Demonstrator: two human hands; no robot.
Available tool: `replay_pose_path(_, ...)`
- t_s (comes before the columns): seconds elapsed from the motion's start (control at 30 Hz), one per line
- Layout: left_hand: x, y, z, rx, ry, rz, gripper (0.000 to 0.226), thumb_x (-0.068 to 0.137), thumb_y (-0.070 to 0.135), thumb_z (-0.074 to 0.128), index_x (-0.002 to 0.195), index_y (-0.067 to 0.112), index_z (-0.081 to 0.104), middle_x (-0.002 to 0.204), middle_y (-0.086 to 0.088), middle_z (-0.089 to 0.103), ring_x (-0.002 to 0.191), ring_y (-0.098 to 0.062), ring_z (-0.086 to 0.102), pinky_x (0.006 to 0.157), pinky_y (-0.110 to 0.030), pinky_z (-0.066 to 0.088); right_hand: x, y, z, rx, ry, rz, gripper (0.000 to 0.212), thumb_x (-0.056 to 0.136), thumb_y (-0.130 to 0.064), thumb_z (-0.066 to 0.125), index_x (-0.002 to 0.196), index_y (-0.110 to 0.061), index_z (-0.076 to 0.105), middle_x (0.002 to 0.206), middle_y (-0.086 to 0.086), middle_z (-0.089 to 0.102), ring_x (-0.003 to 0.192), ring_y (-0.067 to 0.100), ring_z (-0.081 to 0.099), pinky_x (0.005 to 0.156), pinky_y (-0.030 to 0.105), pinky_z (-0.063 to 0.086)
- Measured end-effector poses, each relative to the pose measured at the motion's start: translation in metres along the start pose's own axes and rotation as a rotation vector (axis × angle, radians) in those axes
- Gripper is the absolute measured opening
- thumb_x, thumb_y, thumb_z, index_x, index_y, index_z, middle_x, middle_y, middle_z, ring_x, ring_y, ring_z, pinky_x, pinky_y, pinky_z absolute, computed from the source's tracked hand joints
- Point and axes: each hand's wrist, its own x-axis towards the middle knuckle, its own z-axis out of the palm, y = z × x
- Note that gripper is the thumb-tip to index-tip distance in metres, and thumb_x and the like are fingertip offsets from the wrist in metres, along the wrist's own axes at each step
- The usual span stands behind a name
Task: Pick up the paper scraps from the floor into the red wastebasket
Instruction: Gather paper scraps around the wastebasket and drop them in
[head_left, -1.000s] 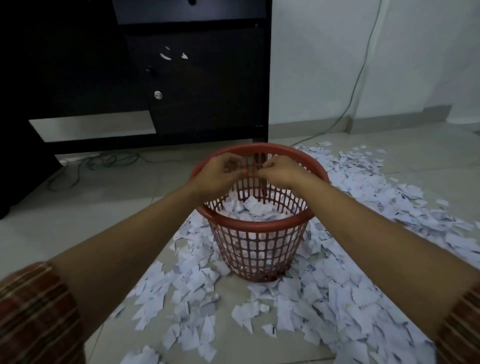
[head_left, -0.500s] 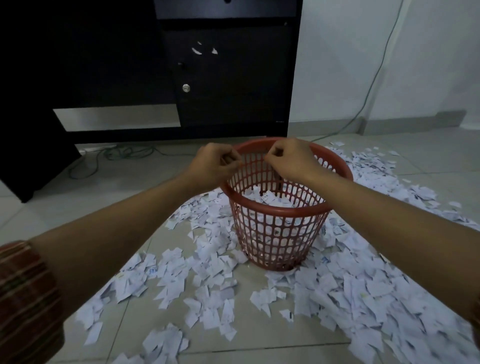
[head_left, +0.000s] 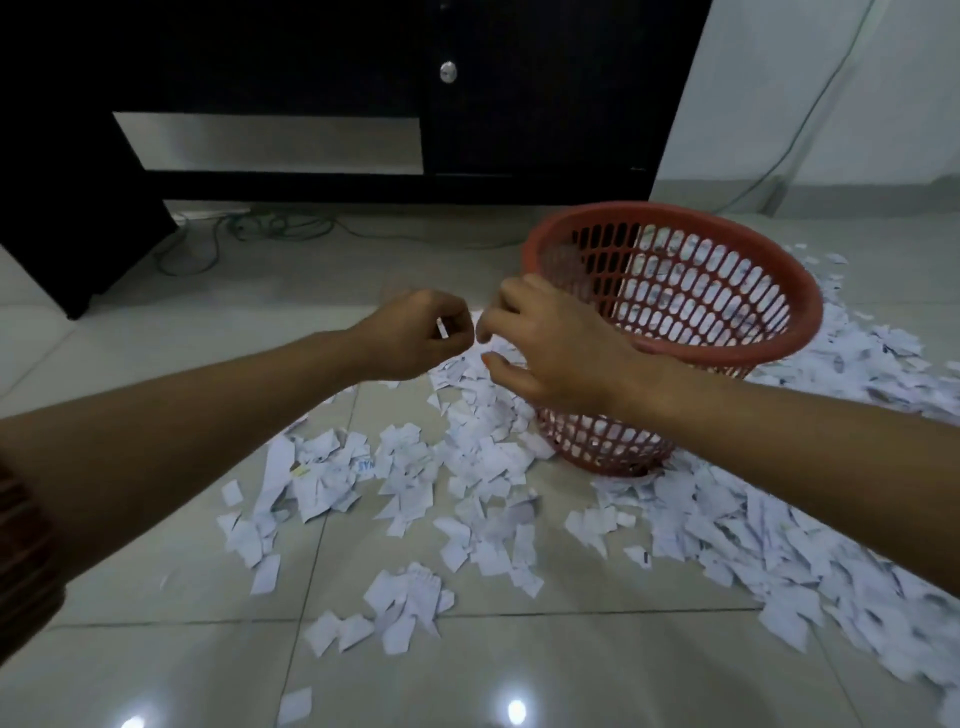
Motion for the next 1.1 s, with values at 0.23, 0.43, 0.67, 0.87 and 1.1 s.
replay_pose_path(0.23, -0.046, -0.049, 0.033, -0.001, -0.184, 0.004, 0.009, 0.092, 0.018, 0.062, 0.097, 0.013, 0.068, 0.09, 0.007, 0.062, 0.076, -0.001, 0.058, 0.066, -0.012, 0.044, -0.062, -0.053, 0.093, 0.066, -0.482, 0.019, 0.047, 0.093, -0.045, 0.054, 0.131, -0.018, 0.049, 0.138, 0.009, 0.044, 0.12, 0.025, 0.042, 0.093, 0.042, 0.045)
replay_pose_path(0.43, -0.092, -0.085, 0.047, -0.016, -0.215, -0.09, 0.012, 0.091, 0.018, 0.062, 0.1, 0.014, 0.068, 0.095, 0.003, 0.064, 0.08, -0.006, 0.06, 0.066, -0.008, 0.044, -0.092, -0.097, 0.154, 0.202, -0.611, 0.015, 0.061, 0.093, -0.052, 0.05, 0.142, -0.018, 0.039, 0.156, 0.013, 0.026, 0.143, 0.032, 0.025, 0.11, 0.045, 0.03)
replay_pose_path(0.67, -0.143, -0.124, 0.073, -0.121, -0.059, -0.221, 0.01, 0.089, 0.017, 0.066, 0.097, 0.014, 0.068, 0.1, -0.003, 0.064, 0.088, -0.015, 0.062, 0.08, -0.034, 0.052, -0.087, -0.197, 0.222, 0.344, -0.629, 0.085, 0.081, 0.091, -0.071, 0.029, 0.155, -0.027, 0.007, 0.161, 0.005, -0.015, 0.145, 0.027, -0.024, 0.117, 0.051, -0.013)
replay_pose_path(0.87, -0.202, -0.156, 0.113, -0.143, 0.313, -0.484, 0.023, 0.083, 0.021, 0.066, 0.105, 0.014, 0.065, 0.108, -0.007, 0.062, 0.101, -0.024, 0.059, 0.086, -0.032, 0.046, -0.094, -0.257, 0.267, 0.288, -0.552, 0.113, 0.08, 0.088, -0.076, 0.025, 0.154, -0.032, 0.014, 0.162, 0.01, -0.002, 0.147, 0.035, -0.012, 0.109, 0.067, -0.005)
replay_pose_path(1.1, -0.285, -0.196, 0.142, 0.126, 0.428, -1.094, 0.07, 0.088, 0.05, 0.059, 0.144, 0.013, 0.038, 0.152, -0.017, 0.031, 0.14, -0.039, 0.025, 0.111, -0.055, 0.023, -0.077, -0.238, 0.29, 0.198, -0.485, 0.224, 0.067, 0.094, -0.066, 0.027, 0.152, -0.033, 0.022, 0.162, 0.012, 0.008, 0.148, 0.038, -0.004, 0.111, 0.064, -0.004)
